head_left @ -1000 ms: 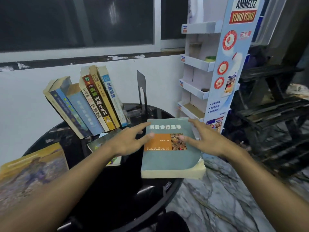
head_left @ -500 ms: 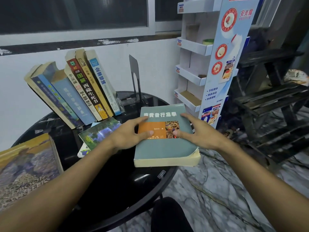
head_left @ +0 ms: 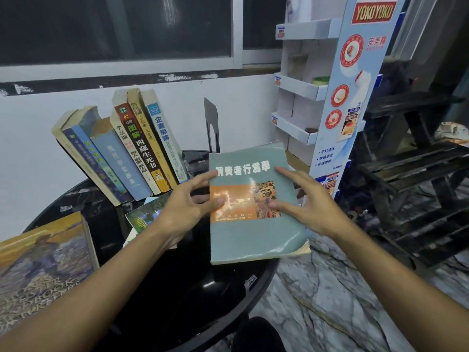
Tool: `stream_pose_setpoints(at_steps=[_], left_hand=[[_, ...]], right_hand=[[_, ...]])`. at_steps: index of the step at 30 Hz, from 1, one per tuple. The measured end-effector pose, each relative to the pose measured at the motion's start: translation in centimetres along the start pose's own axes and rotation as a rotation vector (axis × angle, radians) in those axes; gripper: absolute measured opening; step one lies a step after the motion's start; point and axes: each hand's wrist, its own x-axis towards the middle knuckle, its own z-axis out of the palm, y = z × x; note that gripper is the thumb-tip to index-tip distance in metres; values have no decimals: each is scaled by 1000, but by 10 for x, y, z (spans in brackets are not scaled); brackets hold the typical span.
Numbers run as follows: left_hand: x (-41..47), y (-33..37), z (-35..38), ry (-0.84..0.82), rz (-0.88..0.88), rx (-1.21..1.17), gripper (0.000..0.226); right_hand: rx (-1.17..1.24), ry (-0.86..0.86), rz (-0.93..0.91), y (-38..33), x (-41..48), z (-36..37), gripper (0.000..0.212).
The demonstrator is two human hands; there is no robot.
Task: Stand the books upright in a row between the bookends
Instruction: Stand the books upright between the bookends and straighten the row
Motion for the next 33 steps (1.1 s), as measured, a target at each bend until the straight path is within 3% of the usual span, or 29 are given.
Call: stream_pose_setpoints(at_steps=[5, 12, 21, 27, 30, 33], left_hand=[[-3, 23, -10, -12, 191, 92, 71], [-2, 42, -18, 51, 444, 219, 59], [-9, 24, -24, 70, 479, 198, 46], [-11, 26, -22, 77, 483, 223, 40], [-13, 26, -19, 84, 479, 227, 39], [-17, 26, -16, 94, 495, 203, 38]], right_hand=[[34, 27, -152, -19, 29, -19, 83], [-45, 93, -314, -42, 51, -28, 84], [-210, 159, -443, -39, 52, -11, 88], [-566, 481, -573, -50, 43, 6, 62], [-469, 433, -607, -68, 35, 20, 58], [-343, 302, -564, -89, 29, 27, 70]])
